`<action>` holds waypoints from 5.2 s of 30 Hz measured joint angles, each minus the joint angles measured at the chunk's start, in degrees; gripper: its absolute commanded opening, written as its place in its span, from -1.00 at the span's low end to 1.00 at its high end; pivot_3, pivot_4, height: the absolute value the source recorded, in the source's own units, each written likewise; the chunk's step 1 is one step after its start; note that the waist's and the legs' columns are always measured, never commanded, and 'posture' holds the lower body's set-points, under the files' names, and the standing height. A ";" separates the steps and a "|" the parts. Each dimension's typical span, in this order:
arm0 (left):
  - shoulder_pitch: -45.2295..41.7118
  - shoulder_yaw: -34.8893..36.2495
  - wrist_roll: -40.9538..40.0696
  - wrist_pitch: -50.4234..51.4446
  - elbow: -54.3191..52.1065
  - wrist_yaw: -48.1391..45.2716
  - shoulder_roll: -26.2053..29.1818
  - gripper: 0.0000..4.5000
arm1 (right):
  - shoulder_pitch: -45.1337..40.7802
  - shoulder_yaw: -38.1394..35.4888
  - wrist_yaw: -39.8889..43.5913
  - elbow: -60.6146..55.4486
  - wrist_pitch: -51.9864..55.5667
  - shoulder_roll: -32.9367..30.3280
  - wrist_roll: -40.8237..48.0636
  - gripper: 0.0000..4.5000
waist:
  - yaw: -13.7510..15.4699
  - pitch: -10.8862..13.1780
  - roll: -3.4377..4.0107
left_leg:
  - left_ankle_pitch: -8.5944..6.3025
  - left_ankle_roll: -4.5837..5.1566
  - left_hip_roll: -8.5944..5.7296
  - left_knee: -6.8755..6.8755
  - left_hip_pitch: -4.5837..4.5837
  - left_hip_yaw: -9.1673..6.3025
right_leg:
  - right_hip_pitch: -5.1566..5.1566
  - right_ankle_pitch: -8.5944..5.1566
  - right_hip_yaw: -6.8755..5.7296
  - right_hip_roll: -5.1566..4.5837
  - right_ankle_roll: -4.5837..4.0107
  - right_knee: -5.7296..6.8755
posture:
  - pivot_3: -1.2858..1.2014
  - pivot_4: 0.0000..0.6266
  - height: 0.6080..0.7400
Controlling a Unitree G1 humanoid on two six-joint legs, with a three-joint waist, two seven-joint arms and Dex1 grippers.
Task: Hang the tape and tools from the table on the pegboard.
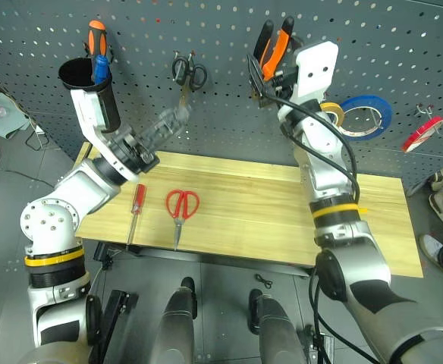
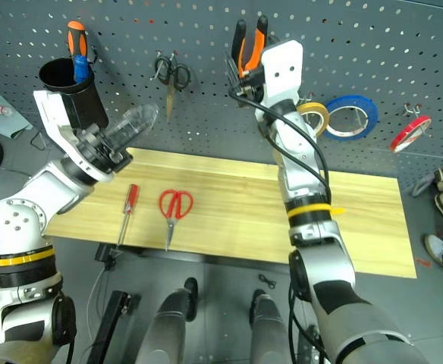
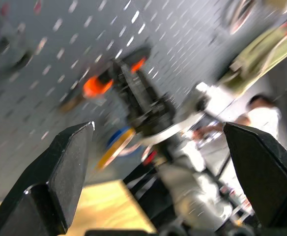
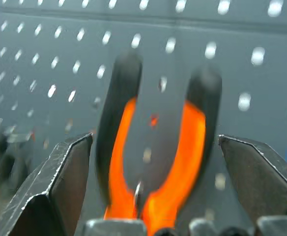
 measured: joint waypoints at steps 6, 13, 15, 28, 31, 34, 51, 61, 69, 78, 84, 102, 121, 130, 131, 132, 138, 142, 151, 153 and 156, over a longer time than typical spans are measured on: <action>12.51 -5.51 14.11 -0.84 -5.72 5.81 2.02 1.00 | 17.62 2.54 11.19 -27.23 21.36 -7.37 9.14 0.99 | 0.57 0.02 0.03 | 0.01 -0.02 0.01 -0.29 0.11 0.03 | -0.07 -0.01 0.01 0.00 -0.07 0.00 | 0.11 0.13 1.00; 19.55 -12.56 31.53 -3.09 -8.15 18.45 -3.02 1.00 | 29.04 4.88 24.18 -40.71 35.53 -16.09 18.92 0.99 | 0.71 0.02 0.02 | -0.02 -0.06 0.04 -0.27 0.23 0.10 | 0.05 -0.19 0.05 -0.02 -0.53 -0.16 | 0.09 0.17 1.00; 20.23 -14.73 37.18 -3.40 -7.71 22.72 -4.76 1.00 | 30.96 5.76 28.32 -40.58 35.91 -18.24 19.83 0.99 | 0.72 0.02 0.01 | 0.01 -0.01 0.04 -0.23 0.23 0.12 | 0.04 -0.17 0.08 -0.02 -0.53 -0.17 | 0.08 0.19 1.00; 18.56 -19.79 53.98 -7.41 6.04 27.03 -14.68 1.00 | 32.40 6.45 42.12 -38.11 34.19 -24.89 19.70 0.99 | 0.46 0.05 -0.04 | 0.02 0.01 0.04 -0.17 0.20 0.11 | 0.01 -0.15 0.09 -0.01 -0.46 -0.15 | 0.02 0.24 1.00; 17.62 -19.99 56.05 -8.37 7.89 26.59 -16.25 1.00 | 33.46 6.56 42.37 -38.29 34.18 -24.98 19.63 0.99 | 0.38 0.05 -0.04 | 0.02 0.01 0.04 -0.17 0.20 0.11 | 0.00 -0.13 0.10 -0.01 -0.43 -0.14 | 0.01 0.25 1.00; 16.97 -20.70 57.55 -9.18 8.85 26.03 -17.55 1.00 | 33.47 6.57 41.88 -39.65 34.19 -24.98 19.62 0.99 | 0.18 0.05 -0.04 | 0.02 0.00 0.04 -0.12 0.21 0.11 | 0.01 -0.15 0.10 -0.01 -0.43 -0.14 | 0.00 0.24 1.00; 15.92 -19.30 62.41 -7.92 9.76 24.20 -18.58 -0.95 | 33.65 6.54 39.43 -40.04 34.07 -24.71 18.66 1.00 | -1.07 0.05 -0.04 | 0.02 0.00 0.04 -0.10 0.21 0.09 | 0.02 -0.34 0.10 -0.01 -0.07 -0.13 | 0.02 0.17 1.00; 23.00 -19.55 63.53 -18.28 -4.58 16.34 -14.45 -0.95 | 33.60 3.33 34.53 -45.81 35.84 -22.52 21.78 1.00 | -0.97 0.04 -0.04 | -0.21 -0.35 0.04 -0.13 0.11 0.09 | -0.03 0.02 0.07 -0.01 -0.19 -0.19 | 0.05 0.01 1.00; 26.62 -17.01 64.30 -29.60 -19.63 14.20 -13.29 -0.95 | 24.19 -1.02 24.61 -52.95 43.32 -16.01 32.23 1.00 | -0.95 0.00 -0.08 | -0.22 -0.38 0.04 -0.12 0.07 0.11 | -0.03 0.13 0.07 -0.01 -0.10 -0.28 | 0.08 -0.04 1.00; 16.45 -16.63 69.75 -31.74 -22.17 18.78 -14.01 -0.95 | 15.34 -2.51 20.32 -51.05 43.43 -13.57 35.40 1.00 | -0.20 -0.06 -0.15 | 0.07 0.08 0.02 0.02 -0.10 0.11 | 0.00 0.28 0.04 -0.01 0.02 -0.32 | 0.09 -0.06 1.00; 13.93 -15.75 70.69 -31.82 -21.66 19.75 -14.72 -0.95 | 15.34 -2.68 20.60 -49.11 42.89 -13.83 35.39 1.00 | -0.11 -0.06 -0.15 | 0.09 0.12 0.03 0.08 -0.11 0.10 | -0.01 0.29 0.03 -0.01 0.01 -0.25 | 0.08 -0.08 1.00; 10.86 -17.17 70.67 -28.23 -12.49 18.92 -17.42 -0.38 | 16.39 0.76 18.91 -49.29 44.15 -16.15 32.45 1.00 | -0.48 -0.61 -0.25 | 0.10 0.13 0.02 0.23 -0.12 0.09 | 0.01 0.30 0.03 -0.01 0.04 -0.14 | 0.06 -0.12 1.00; 16.65 -3.22 65.78 -15.22 3.96 16.26 -7.22 0.97 | 23.91 16.67 24.44 -48.53 44.75 -17.50 19.83 1.00 | -0.83 -0.80 -0.39 | 0.03 0.02 0.11 0.23 -0.01 0.06 | -0.06 0.07 0.02 0.03 -0.20 -0.09 | 0.11 0.19 1.00; 7.92 -3.49 65.05 -16.35 23.74 12.43 -4.24 0.97 | 18.43 15.93 28.57 -41.35 45.22 -19.03 18.67 1.00 | 0.78 -0.59 -0.47 | 0.05 0.05 0.12 0.11 -0.02 0.07 | -0.07 0.09 0.01 0.02 -0.49 -0.12 | 0.10 0.32 1.00; 7.18 -3.79 65.04 -17.20 25.22 12.15 -4.25 0.97 | 18.28 15.67 28.86 -41.14 45.25 -19.12 18.67 1.00 | 0.81 -0.51 -0.47 | 0.06 0.07 0.12 0.09 -0.03 0.07 | -0.07 0.09 0.01 0.02 -0.49 -0.12 | 0.09 0.33 1.00; 6.34 -4.00 65.04 -18.16 26.98 11.76 -4.27 0.97 | 18.10 15.41 29.08 -41.11 45.50 -19.27 18.70 1.00 | 0.82 -0.41 -0.46 | 0.07 0.09 0.12 0.09 -0.03 0.07 | -0.08 0.09 0.01 0.02 -0.49 -0.11 | 0.09 0.33 1.00; 0.96 -6.34 65.90 -22.10 37.00 9.89 -4.30 0.87 | 17.66 14.82 29.58 -41.20 47.52 -20.55 18.79 1.00 | 0.76 0.59 -0.46 | 0.06 0.06 0.12 0.09 -0.03 0.08 | -0.09 0.06 0.01 0.01 -0.48 -0.11 | 0.08 0.39 1.00; 0.03 -6.78 65.90 -21.85 39.74 9.82 -4.86 0.29 | 17.66 14.56 29.97 -41.21 48.25 -20.73 18.79 1.00 | 0.58 0.86 -0.49 | 0.11 0.15 0.12 0.08 -0.06 0.07 | -0.13 0.08 0.01 0.00 -0.49 -0.11 | 0.08 0.39 1.00; -1.08 -6.83 65.92 -21.79 40.53 11.77 -5.74 -0.70 | 17.09 14.44 30.45 -40.79 48.24 -20.74 17.98 1.00 | 0.63 0.89 -0.48 | 0.10 0.12 0.12 0.01 -0.06 0.05 | -0.13 0.16 -0.02 0.01 -0.29 -0.12 | 0.08 0.25 1.00; -0.63 -6.84 65.91 -21.74 39.65 12.07 -5.76 -0.70 | 17.07 14.44 30.47 -40.29 48.13 -20.66 17.53 1.00 | 0.62 0.89 -0.49 | 0.09 0.11 0.12 -0.01 -0.07 0.06 | -0.13 0.24 -0.03 0.01 -0.17 -0.15 | 0.09 0.18 1.00; 3.51 -7.12 65.86 -20.82 30.42 11.98 -5.75 -0.70 | 17.12 12.50 30.58 -40.27 48.12 -19.31 18.97 1.00 | 0.52 0.86 -0.53 | 0.06 0.05 0.12 -0.09 -0.15 0.05 | -0.17 0.29 -0.04 0.00 -0.14 -0.22 | 0.11 0.08 1.00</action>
